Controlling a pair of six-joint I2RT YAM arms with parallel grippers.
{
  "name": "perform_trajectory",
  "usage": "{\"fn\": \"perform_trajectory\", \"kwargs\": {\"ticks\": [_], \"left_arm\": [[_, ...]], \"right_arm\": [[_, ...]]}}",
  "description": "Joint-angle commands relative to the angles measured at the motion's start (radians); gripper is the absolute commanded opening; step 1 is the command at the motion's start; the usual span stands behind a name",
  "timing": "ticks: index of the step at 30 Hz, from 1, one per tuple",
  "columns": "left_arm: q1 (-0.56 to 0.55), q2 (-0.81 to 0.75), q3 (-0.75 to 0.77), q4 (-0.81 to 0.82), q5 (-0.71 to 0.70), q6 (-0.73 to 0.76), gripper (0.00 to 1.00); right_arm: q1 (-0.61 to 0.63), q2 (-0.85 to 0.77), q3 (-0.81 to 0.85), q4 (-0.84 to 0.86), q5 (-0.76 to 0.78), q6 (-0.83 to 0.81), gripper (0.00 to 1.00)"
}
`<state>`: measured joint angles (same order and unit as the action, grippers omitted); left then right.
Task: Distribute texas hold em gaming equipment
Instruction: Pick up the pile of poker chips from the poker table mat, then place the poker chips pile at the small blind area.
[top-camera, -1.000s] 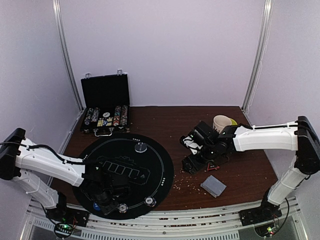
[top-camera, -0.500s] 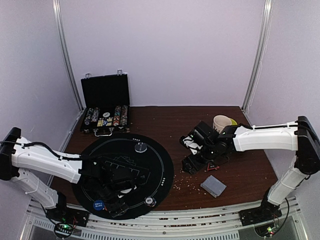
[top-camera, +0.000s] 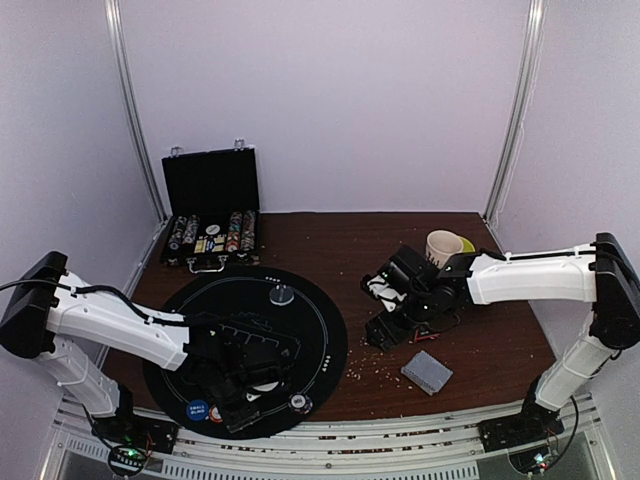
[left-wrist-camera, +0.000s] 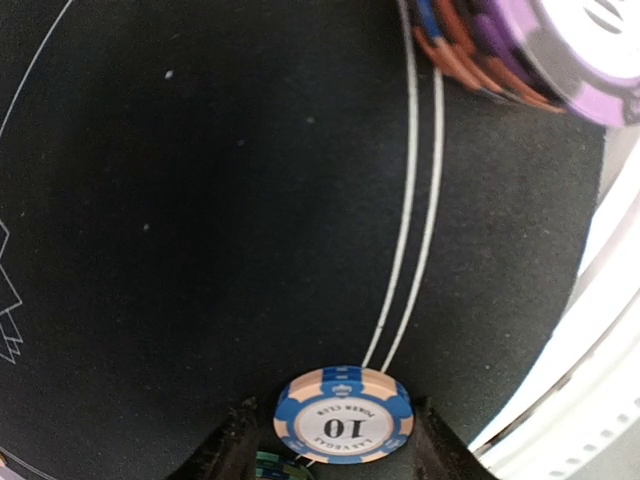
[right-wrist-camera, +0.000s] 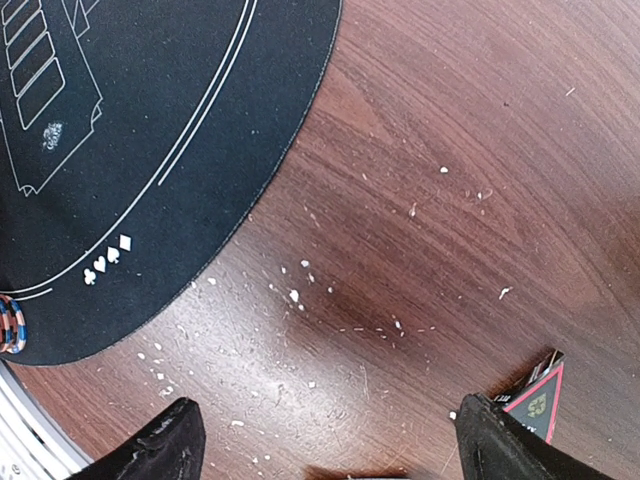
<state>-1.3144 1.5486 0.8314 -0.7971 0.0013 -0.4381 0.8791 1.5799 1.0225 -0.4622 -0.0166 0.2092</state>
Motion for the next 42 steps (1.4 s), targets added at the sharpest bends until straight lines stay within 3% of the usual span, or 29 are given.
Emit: {"fn": "perform_trajectory", "kwargs": {"ticks": [1, 6, 9, 14, 19, 25, 34, 42], "left_arm": [[0.000, 0.008, 0.020, 0.032, -0.029, -0.011, 0.51], [0.000, 0.034, 0.038, 0.061, -0.009, 0.005, 0.51], [0.000, 0.038, 0.038, 0.061, -0.006, 0.007, 0.46], [0.000, 0.031, 0.034, 0.053, 0.001, 0.010, 0.26], [0.000, 0.010, 0.050, 0.032, -0.004, 0.019, 0.00], [0.000, -0.041, 0.102, -0.036, -0.003, -0.017, 0.00], [0.001, -0.173, 0.011, -0.213, 0.069, -0.327, 0.00], [0.025, -0.183, -0.025, -0.211, 0.012, -0.341, 0.00]], "right_arm": [[-0.004, -0.021, -0.011, -0.014, -0.009, 0.002, 0.90], [-0.005, -0.022, -0.010, -0.018, -0.009, 0.004, 0.90], [-0.004, -0.027, -0.014, -0.020, -0.008, 0.004, 0.89], [-0.004, -0.030, -0.015, -0.026, -0.001, 0.004, 0.89], [-0.005, -0.031, -0.013, -0.025, -0.001, 0.006, 0.90], [-0.004, -0.029, -0.009, -0.032, 0.003, 0.004, 0.90], [-0.005, -0.012, -0.001, -0.027, -0.002, 0.001, 0.90], [-0.004, 0.005, 0.019, -0.030, -0.009, -0.008, 0.90]]}}
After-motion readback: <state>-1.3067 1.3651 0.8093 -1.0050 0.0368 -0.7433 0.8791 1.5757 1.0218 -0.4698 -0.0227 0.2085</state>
